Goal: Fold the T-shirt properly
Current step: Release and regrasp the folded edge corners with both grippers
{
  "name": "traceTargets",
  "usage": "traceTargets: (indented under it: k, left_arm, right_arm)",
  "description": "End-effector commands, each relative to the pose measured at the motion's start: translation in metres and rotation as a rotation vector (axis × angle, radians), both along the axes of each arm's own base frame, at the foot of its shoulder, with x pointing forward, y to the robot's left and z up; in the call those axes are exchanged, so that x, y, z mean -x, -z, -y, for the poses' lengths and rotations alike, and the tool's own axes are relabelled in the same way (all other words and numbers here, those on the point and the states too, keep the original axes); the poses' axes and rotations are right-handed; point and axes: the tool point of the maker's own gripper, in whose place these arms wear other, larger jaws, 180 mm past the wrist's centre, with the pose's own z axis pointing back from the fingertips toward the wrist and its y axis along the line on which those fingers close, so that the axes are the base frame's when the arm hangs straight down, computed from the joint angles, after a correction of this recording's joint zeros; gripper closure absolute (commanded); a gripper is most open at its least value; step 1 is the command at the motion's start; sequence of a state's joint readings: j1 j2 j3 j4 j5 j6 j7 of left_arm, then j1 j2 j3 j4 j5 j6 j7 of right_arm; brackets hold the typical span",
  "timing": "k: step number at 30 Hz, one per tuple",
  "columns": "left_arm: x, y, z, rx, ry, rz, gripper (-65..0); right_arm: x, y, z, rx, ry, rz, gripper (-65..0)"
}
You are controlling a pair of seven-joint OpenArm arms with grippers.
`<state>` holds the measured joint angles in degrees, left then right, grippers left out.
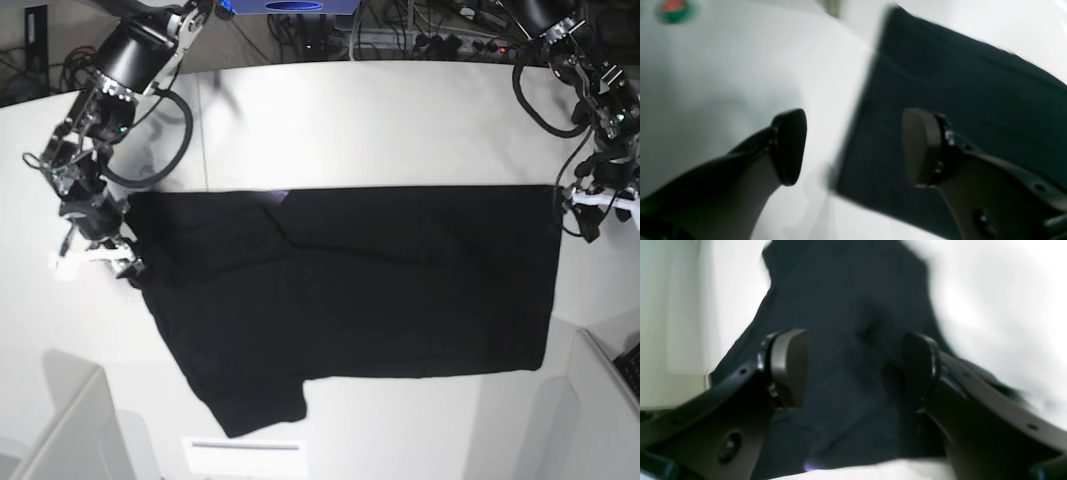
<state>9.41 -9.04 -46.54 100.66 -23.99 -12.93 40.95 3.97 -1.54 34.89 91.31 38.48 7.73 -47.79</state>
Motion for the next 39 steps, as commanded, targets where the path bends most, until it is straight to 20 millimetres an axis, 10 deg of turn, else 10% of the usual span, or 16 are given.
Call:
traceTargets:
  k: [1, 13, 25, 39]
  left_arm:
    - [0.004, -0.013, -0.007, -0.044, 0.016, 0.025, -43.4]
    - [0.074, 0.010, -0.017, -0.071, 0.055, -0.077, -42.8]
    - [0.088, 0.053, -0.011, 0.060, 0.039, -0.120, -42.8]
    - [0.035, 0.067, 0.010, 0.215, 0.112, -0.030, -42.6]
  right_arm:
    - [-0.003, -0.024, 0.000, 0.010, 0.010, 0.083, -39.8]
    - [0.091, 0.003, 0.012, 0.004, 0.189, -0.078, -39.2]
    - [0.113, 0.061, 0.011, -0.086, 0.249, -0.183, -39.5]
    - [0.102, 0.064, 0.006, -0.109, 0.240, -0.179, -39.6]
